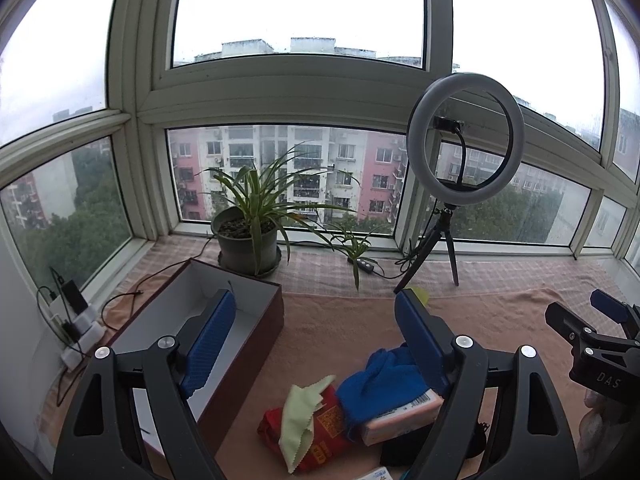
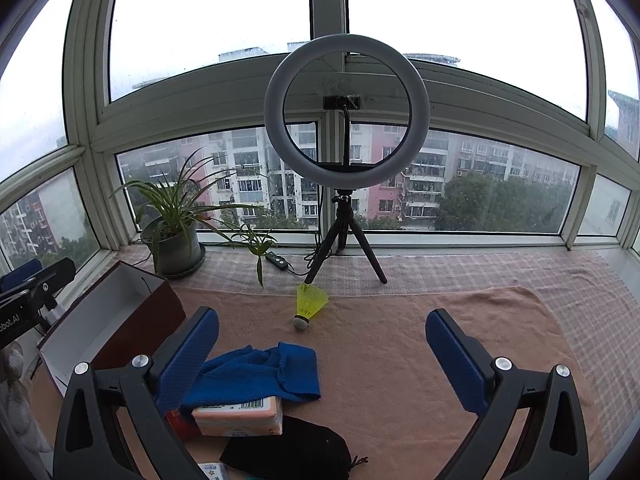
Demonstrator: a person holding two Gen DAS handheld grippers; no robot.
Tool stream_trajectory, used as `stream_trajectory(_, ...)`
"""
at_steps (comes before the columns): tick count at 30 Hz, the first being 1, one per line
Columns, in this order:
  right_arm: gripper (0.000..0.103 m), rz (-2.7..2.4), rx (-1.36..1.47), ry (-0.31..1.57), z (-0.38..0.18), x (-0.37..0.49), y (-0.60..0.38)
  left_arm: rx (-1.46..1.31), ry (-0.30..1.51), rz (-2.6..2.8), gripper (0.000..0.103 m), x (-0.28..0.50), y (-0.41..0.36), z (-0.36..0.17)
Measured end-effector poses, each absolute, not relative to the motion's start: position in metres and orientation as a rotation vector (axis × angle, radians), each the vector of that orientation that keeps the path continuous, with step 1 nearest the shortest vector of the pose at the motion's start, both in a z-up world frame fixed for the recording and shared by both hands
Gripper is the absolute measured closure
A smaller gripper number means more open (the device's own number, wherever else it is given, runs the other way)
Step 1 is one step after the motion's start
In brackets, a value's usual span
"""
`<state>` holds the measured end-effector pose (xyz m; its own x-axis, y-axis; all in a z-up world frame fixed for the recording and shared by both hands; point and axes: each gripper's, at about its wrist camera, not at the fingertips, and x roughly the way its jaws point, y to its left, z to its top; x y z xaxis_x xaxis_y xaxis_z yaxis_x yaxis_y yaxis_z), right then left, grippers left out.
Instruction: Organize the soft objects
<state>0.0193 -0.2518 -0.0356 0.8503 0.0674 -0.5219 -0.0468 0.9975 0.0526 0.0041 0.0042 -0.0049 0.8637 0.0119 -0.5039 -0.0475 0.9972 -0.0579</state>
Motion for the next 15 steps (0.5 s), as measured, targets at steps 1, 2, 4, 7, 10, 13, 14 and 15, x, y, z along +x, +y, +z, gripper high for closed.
stream_trajectory(1,0.001,0.061,0.038,0.553,-0.0358,0.0194,-0.2517,-0.068,0.529,0.03,0.021,0.0039,0.0043,-0.0051)
stream_trajectory(2,0.001,0.062,0.04,0.555,-0.0365,0.0196,-0.2517,-0.066,0.53,0.03,0.021,0.0038,0.0043,-0.0052)
stream_trajectory(4,0.001,0.064,0.043,0.558,-0.0371,0.0191,-0.2517,-0.069,0.53,0.031,0.021,0.0036,0.005,-0.005)
stream_trajectory(7,0.001,0.064,0.044,0.556,-0.0373,0.0172,-0.2517,-0.069,0.53,0.03,0.021,0.0031,0.0052,-0.0052)
stream_trajectory(10,0.001,0.065,0.045,0.559,-0.0377,0.0172,-0.2517,-0.069,0.532,0.027,0.021,0.0031,0.0042,-0.0059)
stream_trajectory(13,0.001,0.065,0.045,0.566,-0.0395,0.0179,-0.2518,-0.069,0.538,0.024,0.021,0.0044,0.0029,-0.0072)
stream_trajectory(14,0.001,0.066,0.046,0.569,-0.0402,0.0179,-0.2517,-0.069,0.539,0.024,0.021,0.0044,0.0027,-0.0075)
stream_trajectory(15,0.001,0.067,0.048,0.572,-0.0402,0.0181,-0.2522,-0.069,0.539,0.023,0.021,0.0046,0.0027,-0.0076)
